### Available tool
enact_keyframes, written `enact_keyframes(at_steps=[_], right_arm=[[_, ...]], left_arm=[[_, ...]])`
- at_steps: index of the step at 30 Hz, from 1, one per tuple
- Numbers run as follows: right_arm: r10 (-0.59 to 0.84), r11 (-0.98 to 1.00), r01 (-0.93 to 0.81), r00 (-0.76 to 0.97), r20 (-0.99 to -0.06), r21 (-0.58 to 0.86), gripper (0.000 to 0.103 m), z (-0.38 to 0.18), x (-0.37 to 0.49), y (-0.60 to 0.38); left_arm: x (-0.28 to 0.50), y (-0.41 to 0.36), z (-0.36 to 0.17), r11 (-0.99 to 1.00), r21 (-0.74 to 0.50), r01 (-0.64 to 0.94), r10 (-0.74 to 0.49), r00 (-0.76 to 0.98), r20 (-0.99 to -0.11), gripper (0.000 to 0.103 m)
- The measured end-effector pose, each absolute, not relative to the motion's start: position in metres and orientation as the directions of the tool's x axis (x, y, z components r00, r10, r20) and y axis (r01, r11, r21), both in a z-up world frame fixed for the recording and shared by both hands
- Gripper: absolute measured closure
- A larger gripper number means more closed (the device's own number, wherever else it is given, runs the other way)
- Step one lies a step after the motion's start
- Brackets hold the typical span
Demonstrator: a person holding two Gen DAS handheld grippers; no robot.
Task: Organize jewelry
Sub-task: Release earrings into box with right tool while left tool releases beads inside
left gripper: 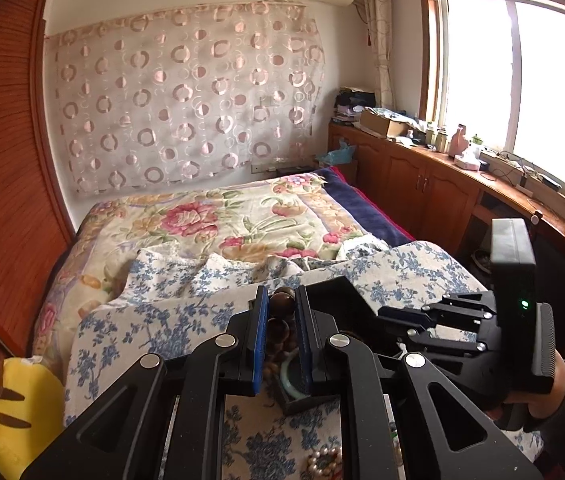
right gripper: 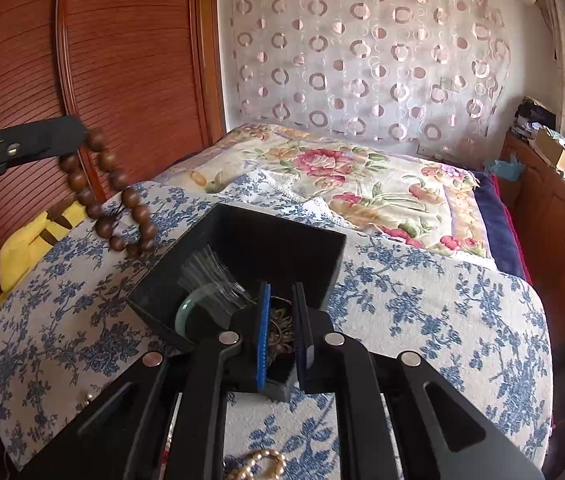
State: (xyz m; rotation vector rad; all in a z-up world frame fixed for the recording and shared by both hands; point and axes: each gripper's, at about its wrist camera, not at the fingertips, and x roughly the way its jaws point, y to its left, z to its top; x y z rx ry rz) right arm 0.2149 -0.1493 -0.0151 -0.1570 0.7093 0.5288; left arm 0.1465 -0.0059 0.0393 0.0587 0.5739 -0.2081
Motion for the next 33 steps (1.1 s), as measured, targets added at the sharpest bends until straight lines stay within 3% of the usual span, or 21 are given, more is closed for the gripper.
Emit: enact_keyframes(at_steps=[21,29,31,32,33], right_arm=[[0.379,0.892,-0.448,0.673,-0.634,0.058,0.089,-0.018,0.192,-0.217],[0.383,0.888,-0.457,0.671,-0.635,0.052,0.089,-0.018,0.187,-0.216],[0.386,0.886,-0.462,0.670,-0.634,0.050,0.089,-0.018,0.184,-0.214],[0.388,0.884,-0.465,0.668,-0.635,0.050,0.089,-0.018,0.182,-0.213],[0.388,0.883,-0.468,0.667,-0.636,0.048,0.089,-0.019,0.180,-0.212]], left_arm=[[0.193,-0.053,0.008,0.963,-0.007,0.269,-0.213,0.746,-0.631,0.090],[0.189,-0.051,0.005,0.971,0.048,0.235,-0.152,0.756,-0.637,0.090],[0.185,-0.046,0.004,0.973,0.044,0.225,-0.146,0.755,-0.639,0.087],[0.184,-0.043,0.003,0.975,0.040,0.220,-0.143,0.754,-0.641,0.077],[0.180,-0.039,0.002,0.976,0.039,0.214,-0.141,0.757,-0.638,0.073]])
